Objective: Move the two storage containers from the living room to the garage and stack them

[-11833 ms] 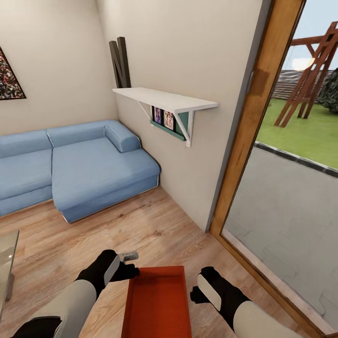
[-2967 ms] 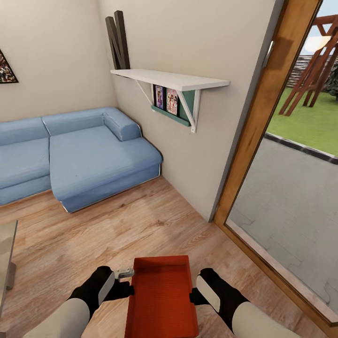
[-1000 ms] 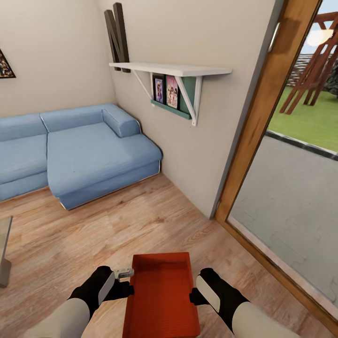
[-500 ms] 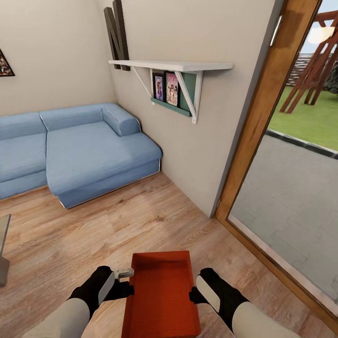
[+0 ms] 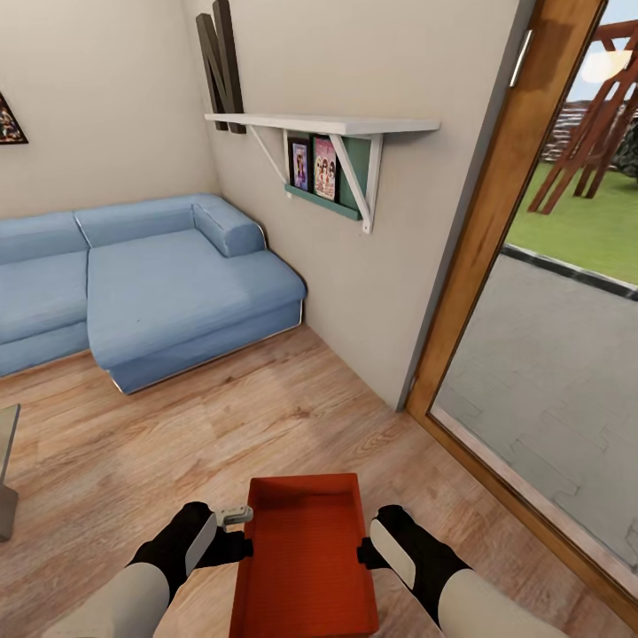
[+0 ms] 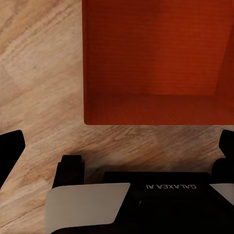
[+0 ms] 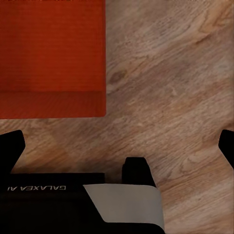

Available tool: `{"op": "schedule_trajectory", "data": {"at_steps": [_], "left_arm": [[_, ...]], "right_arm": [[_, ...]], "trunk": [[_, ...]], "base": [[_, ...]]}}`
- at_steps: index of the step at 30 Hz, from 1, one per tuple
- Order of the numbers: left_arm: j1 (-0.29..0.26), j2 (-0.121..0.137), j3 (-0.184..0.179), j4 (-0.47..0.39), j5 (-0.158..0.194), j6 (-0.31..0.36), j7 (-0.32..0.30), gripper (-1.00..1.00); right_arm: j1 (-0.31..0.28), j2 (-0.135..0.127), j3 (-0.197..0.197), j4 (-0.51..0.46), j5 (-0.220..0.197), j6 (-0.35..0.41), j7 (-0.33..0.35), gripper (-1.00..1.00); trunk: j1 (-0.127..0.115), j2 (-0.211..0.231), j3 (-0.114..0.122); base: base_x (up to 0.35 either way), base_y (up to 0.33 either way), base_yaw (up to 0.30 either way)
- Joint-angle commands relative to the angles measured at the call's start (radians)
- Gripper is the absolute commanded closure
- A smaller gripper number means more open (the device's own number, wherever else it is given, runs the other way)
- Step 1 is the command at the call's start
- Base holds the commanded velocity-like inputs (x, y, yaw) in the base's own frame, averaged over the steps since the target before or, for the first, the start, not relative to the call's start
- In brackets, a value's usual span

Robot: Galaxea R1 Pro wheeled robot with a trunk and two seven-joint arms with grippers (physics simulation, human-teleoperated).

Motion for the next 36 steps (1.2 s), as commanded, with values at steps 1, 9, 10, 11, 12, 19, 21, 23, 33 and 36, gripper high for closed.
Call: {"op": "schedule_trajectory", "data": {"at_steps": [1,9,10,11,12,19,21,23,33,36], "left_arm": [[0.000,-0.001,0.006,-0.001,0.004,0.005,0.000,-1.00],[0.000,-0.001,0.005,-0.001,0.004,0.005,0.001,-1.00],[0.000,-0.001,0.006,-0.001,0.004,0.005,0.001,-1.00],[0.000,-0.001,0.006,-0.001,0.004,0.005,0.001,-1.00],[0.000,-0.001,0.006,-0.001,0.004,0.005,0.001,-1.00],[0.000,-0.001,0.006,-0.001,0.004,0.005,0.001,-1.00],[0.000,-0.001,0.006,-0.001,0.004,0.005,0.000,-1.00],[0.000,-0.001,0.006,-0.001,0.004,0.005,0.000,-1.00],[0.000,-0.001,0.005,-0.001,0.004,0.005,-0.002,-1.00],[0.000,-0.001,0.005,-0.001,0.004,0.005,-0.002,-1.00]], "right_arm": [[-0.001,-0.001,0.006,-0.001,-0.010,0.002,-0.009,-1.00],[-0.001,-0.001,0.006,0.000,-0.010,0.002,-0.006,-1.00],[-0.001,-0.001,0.006,0.000,-0.010,0.002,-0.006,-1.00],[-0.001,-0.001,0.006,0.000,-0.010,0.002,-0.005,-1.00],[-0.001,-0.001,0.005,-0.001,-0.010,0.002,-0.006,-1.00],[-0.001,-0.001,0.001,-0.008,-0.010,0.007,-0.010,-1.00],[-0.001,-0.001,0.000,-0.009,-0.010,0.008,-0.010,-1.00],[-0.001,-0.001,-0.001,-0.009,-0.010,0.008,-0.009,-1.00],[-0.001,-0.001,0.000,-0.009,-0.010,0.002,-0.005,-1.00],[-0.001,-0.001,0.001,-0.009,-0.010,0.002,-0.005,-1.00]], "trunk": [[0.000,0.000,-0.001],[0.000,0.000,-0.001],[0.000,0.000,-0.001],[0.000,0.000,-0.001],[0.000,0.000,-0.001],[0.000,0.000,-0.001],[0.000,0.000,-0.001],[0.000,0.000,-0.001],[0.000,0.000,-0.001],[0.000,0.000,-0.001]], "base": [[0.000,0.000,0.000],[0.000,0.000,0.000],[0.000,0.000,0.000],[0.000,0.000,0.000],[0.000,0.000,0.000],[0.000,0.000,0.000],[0.000,0.000,0.000],[0.000,0.000,0.000],[0.000,0.015,0.000],[0.000,0.170,0.000]]}}
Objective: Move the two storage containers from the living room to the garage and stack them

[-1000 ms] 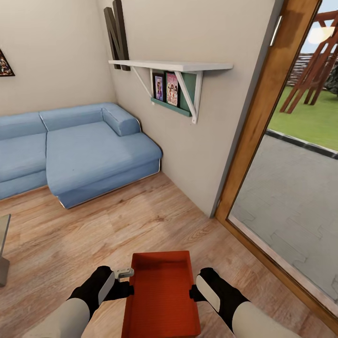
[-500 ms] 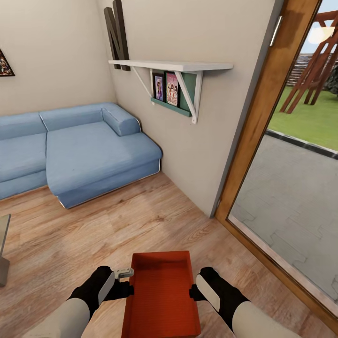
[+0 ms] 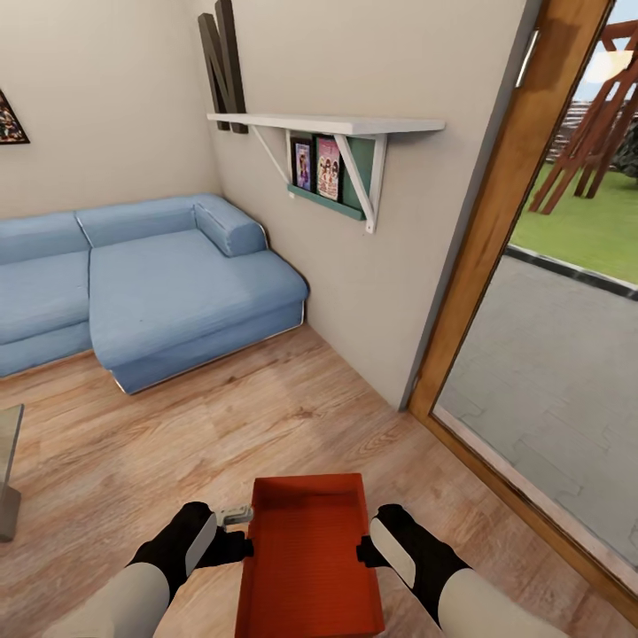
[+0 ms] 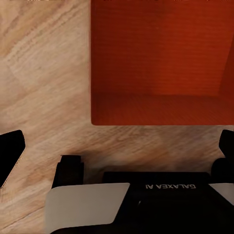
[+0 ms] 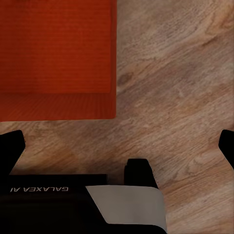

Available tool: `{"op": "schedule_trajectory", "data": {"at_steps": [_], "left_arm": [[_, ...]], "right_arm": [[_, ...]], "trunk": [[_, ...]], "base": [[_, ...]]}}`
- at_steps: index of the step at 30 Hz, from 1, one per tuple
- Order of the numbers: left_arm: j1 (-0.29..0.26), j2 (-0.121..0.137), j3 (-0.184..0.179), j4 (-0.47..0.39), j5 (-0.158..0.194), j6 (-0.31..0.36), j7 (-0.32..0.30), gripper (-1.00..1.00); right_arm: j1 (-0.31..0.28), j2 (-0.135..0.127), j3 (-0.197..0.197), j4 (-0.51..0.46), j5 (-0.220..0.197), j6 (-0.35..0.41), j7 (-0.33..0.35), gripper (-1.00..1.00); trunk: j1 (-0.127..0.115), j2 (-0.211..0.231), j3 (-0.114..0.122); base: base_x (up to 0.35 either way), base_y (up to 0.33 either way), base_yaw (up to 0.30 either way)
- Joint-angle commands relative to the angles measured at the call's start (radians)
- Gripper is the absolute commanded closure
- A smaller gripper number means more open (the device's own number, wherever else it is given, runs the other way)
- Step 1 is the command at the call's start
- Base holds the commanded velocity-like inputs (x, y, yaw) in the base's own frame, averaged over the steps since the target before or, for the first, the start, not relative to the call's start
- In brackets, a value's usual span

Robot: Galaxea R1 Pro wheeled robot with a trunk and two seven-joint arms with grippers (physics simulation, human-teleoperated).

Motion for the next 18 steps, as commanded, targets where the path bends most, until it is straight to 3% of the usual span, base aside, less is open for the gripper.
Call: {"op": "schedule_trajectory", "data": {"at_steps": [1,18], "left_arm": [[0.000,-0.001,0.006,-0.001,0.004,0.005,0.001,-1.00],[0.000,-0.001,0.005,-0.001,0.004,0.005,0.003,-1.00]], "right_arm": [[-0.001,-0.001,0.006,-0.001,-0.011,0.002,-0.010,-1.00],[-0.001,-0.001,0.008,-0.001,-0.011,0.001,-0.008,-1.00]], "trunk": [[0.000,0.000,-0.001],[0.000,0.000,-0.001]], "base": [[0.000,0.093,0.000],[0.022,0.009,0.000]]}}
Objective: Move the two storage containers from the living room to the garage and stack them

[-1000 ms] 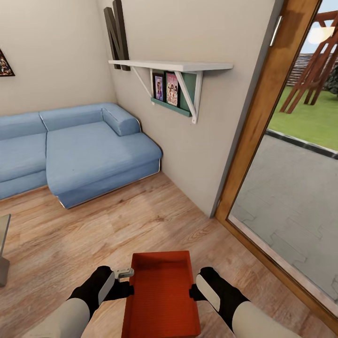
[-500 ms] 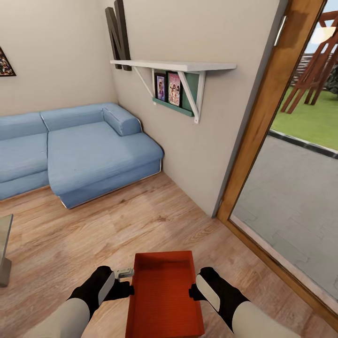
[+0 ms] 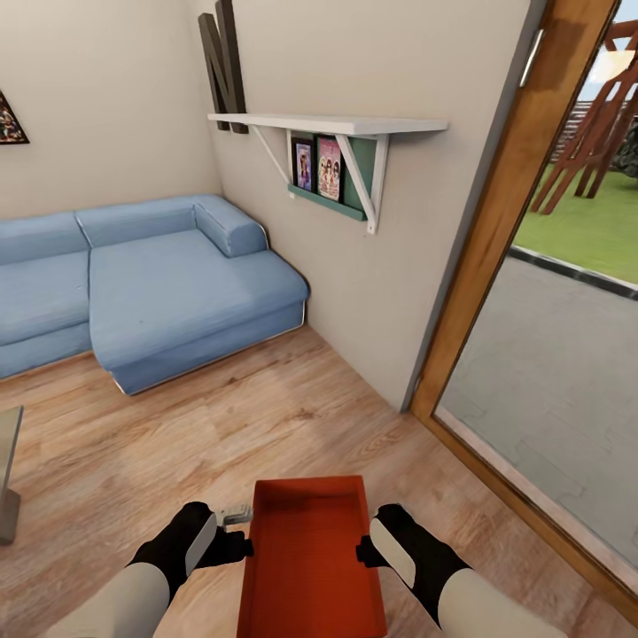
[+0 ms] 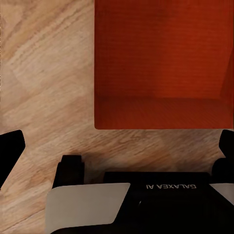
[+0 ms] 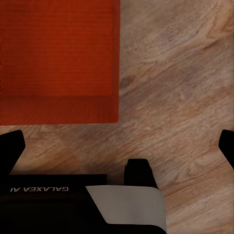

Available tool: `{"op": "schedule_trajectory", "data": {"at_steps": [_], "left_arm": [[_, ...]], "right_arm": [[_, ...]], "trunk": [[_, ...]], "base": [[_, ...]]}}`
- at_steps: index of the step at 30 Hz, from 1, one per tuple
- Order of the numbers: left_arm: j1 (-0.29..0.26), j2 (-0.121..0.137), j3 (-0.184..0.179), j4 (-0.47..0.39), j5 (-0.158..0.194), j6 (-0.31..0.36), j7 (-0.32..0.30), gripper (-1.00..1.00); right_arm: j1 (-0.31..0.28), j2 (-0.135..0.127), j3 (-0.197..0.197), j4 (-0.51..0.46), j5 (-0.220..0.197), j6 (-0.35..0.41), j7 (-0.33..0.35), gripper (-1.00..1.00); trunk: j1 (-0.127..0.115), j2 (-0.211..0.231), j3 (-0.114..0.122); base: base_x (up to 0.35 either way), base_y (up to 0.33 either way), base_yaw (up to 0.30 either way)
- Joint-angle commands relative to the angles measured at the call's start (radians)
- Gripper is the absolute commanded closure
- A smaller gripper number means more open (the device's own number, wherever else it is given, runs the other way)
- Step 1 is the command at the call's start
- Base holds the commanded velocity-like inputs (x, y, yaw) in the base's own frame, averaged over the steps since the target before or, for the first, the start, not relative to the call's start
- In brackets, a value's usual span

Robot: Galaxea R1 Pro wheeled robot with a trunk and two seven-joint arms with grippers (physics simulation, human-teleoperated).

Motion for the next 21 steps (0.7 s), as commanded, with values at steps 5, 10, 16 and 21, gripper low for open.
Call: {"op": "schedule_trajectory", "data": {"at_steps": [5,10,16,21], "left_arm": [[0.000,-0.001,0.005,-0.001,0.004,0.005,0.000,-1.00],[0.000,-0.001,0.006,-0.001,0.004,0.005,0.000,-1.00],[0.000,-0.001,0.007,-0.001,0.004,0.005,0.001,-1.00],[0.000,-0.001,0.007,-0.001,0.004,0.005,0.001,-1.00]], "right_arm": [[-0.001,-0.001,0.005,-0.001,-0.010,0.001,-0.010,-1.00],[-0.001,-0.001,0.003,-0.001,-0.010,0.001,-0.009,-1.00],[-0.001,-0.001,0.003,-0.001,-0.010,0.001,-0.009,-1.00],[-0.001,-0.001,0.003,-0.001,-0.010,0.002,-0.011,-1.00]], "trunk": [[0.000,0.000,-0.001],[0.000,0.000,-0.001],[0.000,0.000,-0.001],[0.000,0.000,-0.001]], "base": [[0.131,0.000,0.000],[0.016,0.000,0.000],[0.001,0.000,0.000],[0.000,0.000,0.000]]}}
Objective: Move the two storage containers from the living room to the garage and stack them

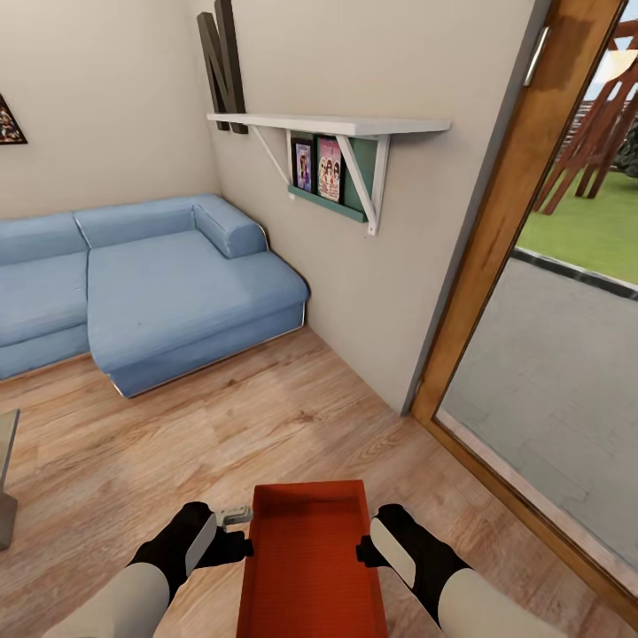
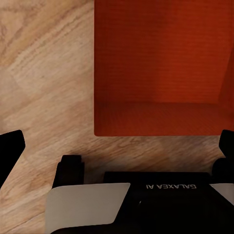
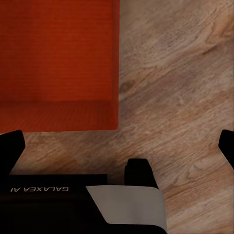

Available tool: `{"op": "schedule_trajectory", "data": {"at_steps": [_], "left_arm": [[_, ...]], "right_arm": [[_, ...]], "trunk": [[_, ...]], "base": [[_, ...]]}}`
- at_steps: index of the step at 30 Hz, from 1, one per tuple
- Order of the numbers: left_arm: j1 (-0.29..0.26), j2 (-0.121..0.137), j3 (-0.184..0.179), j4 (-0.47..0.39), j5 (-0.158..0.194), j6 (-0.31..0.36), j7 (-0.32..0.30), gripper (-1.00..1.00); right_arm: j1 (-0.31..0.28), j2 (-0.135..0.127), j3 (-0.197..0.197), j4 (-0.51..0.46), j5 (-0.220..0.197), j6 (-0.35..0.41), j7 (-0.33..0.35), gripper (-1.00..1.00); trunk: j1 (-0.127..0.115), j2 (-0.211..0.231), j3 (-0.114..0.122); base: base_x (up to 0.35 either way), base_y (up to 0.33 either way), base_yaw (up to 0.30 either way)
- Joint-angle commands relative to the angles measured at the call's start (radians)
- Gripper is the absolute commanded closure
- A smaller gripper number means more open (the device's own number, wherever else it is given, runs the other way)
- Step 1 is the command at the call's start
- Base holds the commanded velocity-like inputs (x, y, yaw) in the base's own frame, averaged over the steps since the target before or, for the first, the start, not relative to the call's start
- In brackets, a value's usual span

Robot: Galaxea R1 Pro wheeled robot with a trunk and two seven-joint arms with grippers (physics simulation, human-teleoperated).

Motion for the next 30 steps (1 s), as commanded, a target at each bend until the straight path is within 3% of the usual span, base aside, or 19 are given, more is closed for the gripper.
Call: {"op": "schedule_trajectory", "data": {"at_steps": [1,10,24,30], "left_arm": [[0.000,-0.001,0.006,-0.001,0.004,0.005,0.001,-1.00],[0.000,-0.001,0.006,-0.001,0.004,0.005,0.001,-1.00],[0.000,-0.001,0.006,-0.001,0.004,0.005,0.001,-1.00],[0.000,-0.001,0.004,-0.001,0.004,0.005,0.001,-1.00]], "right_arm": [[-0.001,-0.001,0.006,-0.001,-0.011,0.002,-0.010,-1.00],[-0.001,-0.001,0.008,-0.001,-0.011,0.002,-0.008,-1.00],[-0.001,-0.001,0.005,-0.013,-0.011,0.002,-0.014,-1.00],[-0.001,-0.004,-0.002,-0.240,-0.011,0.012,-0.017,-1.00]], "trunk": [[0.000,0.000,-0.001],[0.000,0.000,-0.014],[0.054,-0.098,-0.080],[0.077,-0.140,-0.109]], "base": [[0.000,0.000,0.000],[0.000,0.000,0.000],[0.000,0.000,0.000],[0.000,0.000,0.000]]}}
